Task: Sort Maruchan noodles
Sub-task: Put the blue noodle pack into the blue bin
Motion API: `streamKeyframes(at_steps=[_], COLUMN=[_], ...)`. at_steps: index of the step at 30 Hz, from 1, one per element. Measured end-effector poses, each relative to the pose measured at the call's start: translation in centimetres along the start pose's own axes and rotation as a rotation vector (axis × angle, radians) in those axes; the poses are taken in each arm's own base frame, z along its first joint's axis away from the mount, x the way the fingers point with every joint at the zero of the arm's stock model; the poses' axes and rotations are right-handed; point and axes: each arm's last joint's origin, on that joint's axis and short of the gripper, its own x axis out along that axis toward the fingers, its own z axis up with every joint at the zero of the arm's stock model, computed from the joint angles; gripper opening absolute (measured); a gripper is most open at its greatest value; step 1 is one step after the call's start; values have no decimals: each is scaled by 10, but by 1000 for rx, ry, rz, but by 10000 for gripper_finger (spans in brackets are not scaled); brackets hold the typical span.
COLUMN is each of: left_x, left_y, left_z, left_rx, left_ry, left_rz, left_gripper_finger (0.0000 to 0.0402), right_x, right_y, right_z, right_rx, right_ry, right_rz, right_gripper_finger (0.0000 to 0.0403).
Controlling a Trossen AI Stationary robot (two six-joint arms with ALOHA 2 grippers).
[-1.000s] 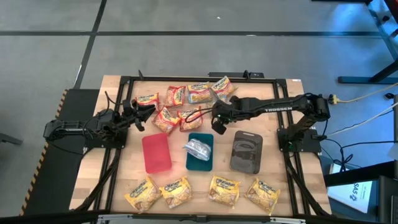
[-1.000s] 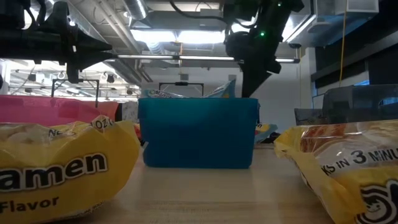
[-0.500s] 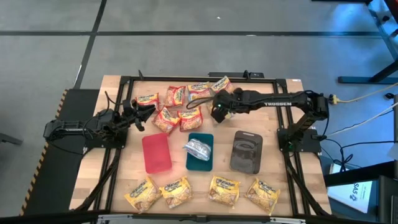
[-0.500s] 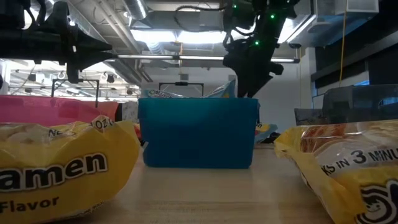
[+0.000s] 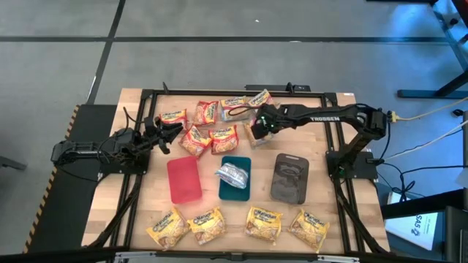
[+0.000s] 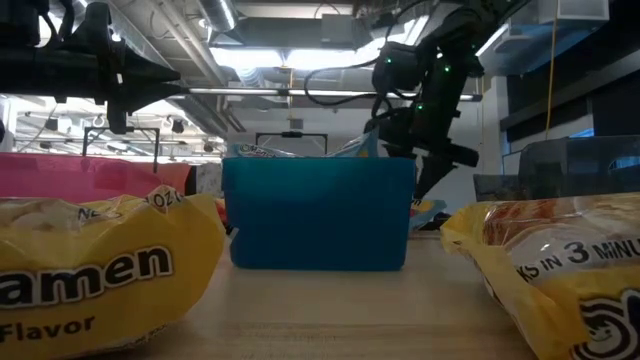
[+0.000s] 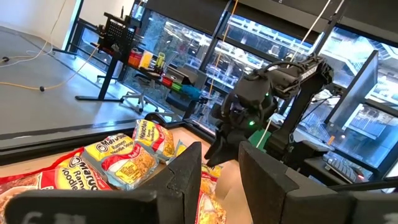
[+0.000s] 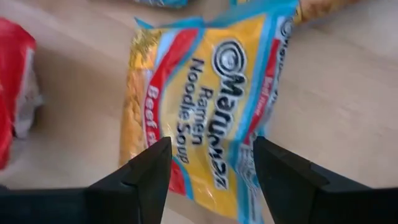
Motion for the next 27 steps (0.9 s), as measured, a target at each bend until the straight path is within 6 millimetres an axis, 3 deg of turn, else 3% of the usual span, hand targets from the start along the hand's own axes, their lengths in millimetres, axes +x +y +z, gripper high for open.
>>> streamKeyframes(at_steps=[14, 23, 27], left_x=[0, 0, 0], left_y=[-1, -2, -2], left_z=[-1, 0, 0], left_rx=[-1, -5, -15], left_ry=[18, 20, 22], left_rz=[-39, -53, -57], left_gripper_finger=[102, 102, 102], right_x=[4, 34, 38], right_y=[-7, -6, -5], right_z=[8, 4, 4], right_rx=[56, 55, 49], right_ry=[-78, 0, -4], right_rz=[-76, -84, -77], right_gripper_finger=[215, 215, 200])
